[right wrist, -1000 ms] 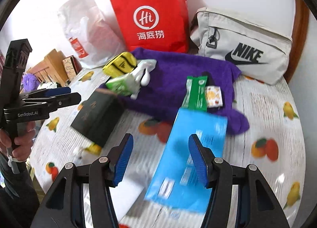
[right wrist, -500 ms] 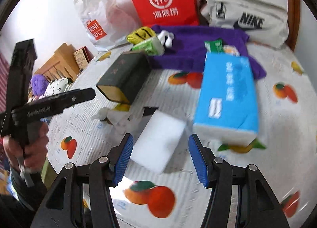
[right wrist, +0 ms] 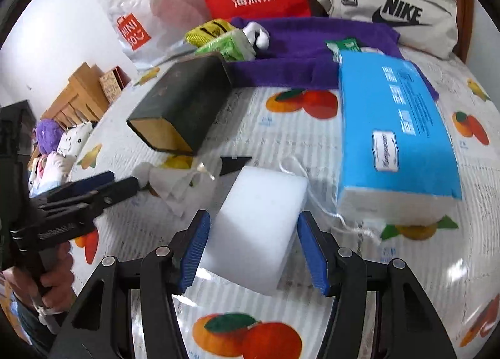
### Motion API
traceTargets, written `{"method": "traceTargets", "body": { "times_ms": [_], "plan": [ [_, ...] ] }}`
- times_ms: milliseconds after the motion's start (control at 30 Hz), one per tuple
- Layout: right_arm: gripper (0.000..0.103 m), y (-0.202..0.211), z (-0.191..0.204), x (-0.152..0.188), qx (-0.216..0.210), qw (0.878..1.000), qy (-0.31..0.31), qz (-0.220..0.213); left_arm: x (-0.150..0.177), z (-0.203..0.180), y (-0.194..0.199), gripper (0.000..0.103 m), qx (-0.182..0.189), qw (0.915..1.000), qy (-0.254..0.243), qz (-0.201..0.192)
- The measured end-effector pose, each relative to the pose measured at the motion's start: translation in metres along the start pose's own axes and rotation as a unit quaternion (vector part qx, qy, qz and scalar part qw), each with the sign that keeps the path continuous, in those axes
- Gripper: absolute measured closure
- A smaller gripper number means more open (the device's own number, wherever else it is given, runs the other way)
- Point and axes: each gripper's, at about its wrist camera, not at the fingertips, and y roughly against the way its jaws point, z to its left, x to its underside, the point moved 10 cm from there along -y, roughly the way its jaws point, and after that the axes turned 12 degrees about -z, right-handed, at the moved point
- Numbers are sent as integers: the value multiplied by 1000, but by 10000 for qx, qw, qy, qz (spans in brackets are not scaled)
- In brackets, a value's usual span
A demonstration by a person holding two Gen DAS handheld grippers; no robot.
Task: Organize soft objects
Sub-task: 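Grasp the white sponge with the right tool while the left tool grasps the white plastic wrap, then lift and carry the sponge with the right tool while the left tool carries the plastic toward the towel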
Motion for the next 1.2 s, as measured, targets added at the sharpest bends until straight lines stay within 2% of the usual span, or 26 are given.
{"method": "traceTargets", "body": {
  "times_ms": [133,300,433,467,567,700,867,1000,1200],
  "plan": [
    [47,0,-3,2,-99,10000,-7,-11,0,-8,-15,30,-45,9997,-225,34],
    [49,15,-6,4,-229,9996,-8,-133,1,-19,-27,33,-379,9966,-730,-69],
    [49,35,-4,3,-382,9990,13,-243,-2,-27,-23,75,-208,9968,-756,-137],
    [49,40,-3,3,-439,9987,3,-272,-2,-28,-22,78,-160,9970,-744,-119],
    [49,55,-3,6,-457,9983,128,-350,1,-26,-17,80,-82,9978,-654,-99],
    [49,72,-19,22,-197,9981,418,-402,7,-22,-2,80,-12,9989,-445,-124],
    [49,83,-55,32,140,9990,142,-400,10,-19,14,80,107,9996,-169,-192],
    [49,80,-73,40,340,9990,-10,-278,6,-25,29,80,52,9993,-182,-329],
    [49,80,-78,48,294,9992,-166,-216,-3,-33,49,80,49,9986,-202,-487]
  ]
}}
